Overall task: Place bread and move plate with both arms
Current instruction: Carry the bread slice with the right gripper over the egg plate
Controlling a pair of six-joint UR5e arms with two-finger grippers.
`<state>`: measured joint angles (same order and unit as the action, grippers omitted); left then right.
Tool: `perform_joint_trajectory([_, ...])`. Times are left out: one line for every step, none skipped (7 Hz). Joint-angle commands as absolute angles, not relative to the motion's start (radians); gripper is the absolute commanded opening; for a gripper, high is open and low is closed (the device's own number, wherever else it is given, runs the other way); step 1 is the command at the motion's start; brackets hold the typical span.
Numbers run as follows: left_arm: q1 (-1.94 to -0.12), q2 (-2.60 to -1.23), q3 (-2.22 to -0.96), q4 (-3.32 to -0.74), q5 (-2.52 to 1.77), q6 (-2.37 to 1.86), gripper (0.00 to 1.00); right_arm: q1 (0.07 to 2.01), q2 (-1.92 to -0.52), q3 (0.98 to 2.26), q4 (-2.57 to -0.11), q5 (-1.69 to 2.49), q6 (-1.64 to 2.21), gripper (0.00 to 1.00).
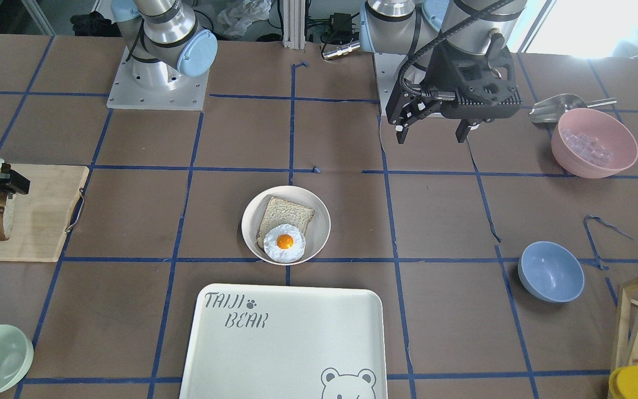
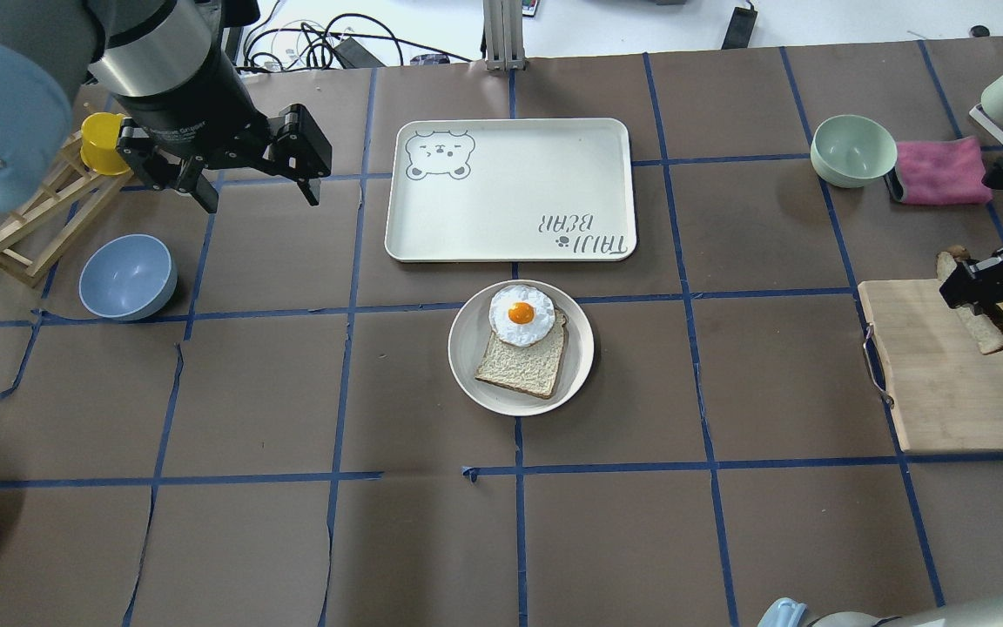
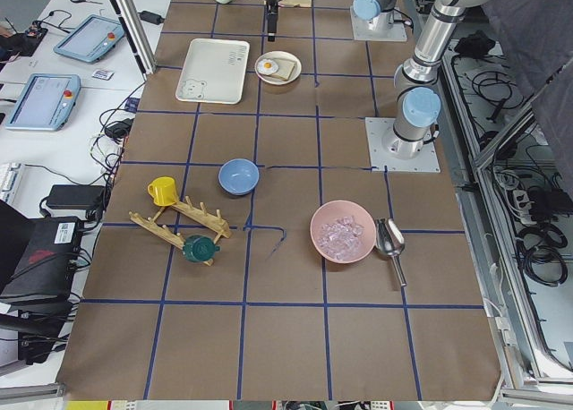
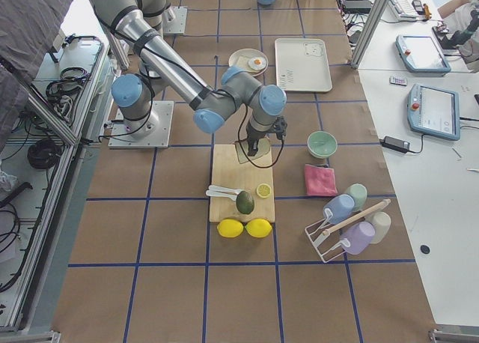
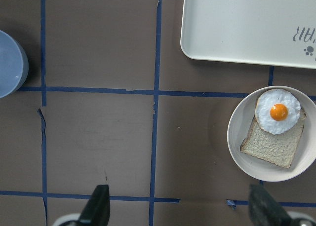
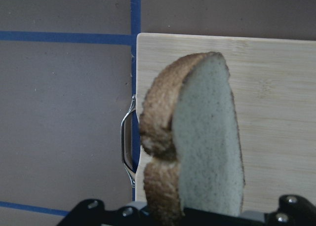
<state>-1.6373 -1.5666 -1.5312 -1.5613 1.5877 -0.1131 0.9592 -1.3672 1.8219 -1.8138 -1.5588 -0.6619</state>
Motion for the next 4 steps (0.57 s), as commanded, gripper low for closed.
perform_joint_trajectory([-1.637,-1.568,-1.531,-1.56,1.588,-0.112,1.0,1.033,-1.407,1.761,-1.728,-1.56,-0.585,0.0])
perform_joint_trajectory([-1.637,-1.568,-1.531,-1.56,1.588,-0.112,1.0,1.105,-1.434,1.702,-1.657,-1.566,-0.492,0.0])
perform_joint_trajectory([-1.637,-1.568,-1.531,-1.562,1.588,-0.112,1.0,1.197,-1.434,1.647,-1.604,-1.563,-0.406,0.0])
perform_joint_trajectory([-1.637,-1.568,-1.531,-1.56,1.588,-0.113,1.0,1.31,-1.434,1.616,-1.586,-1.549,-0.276,0.0])
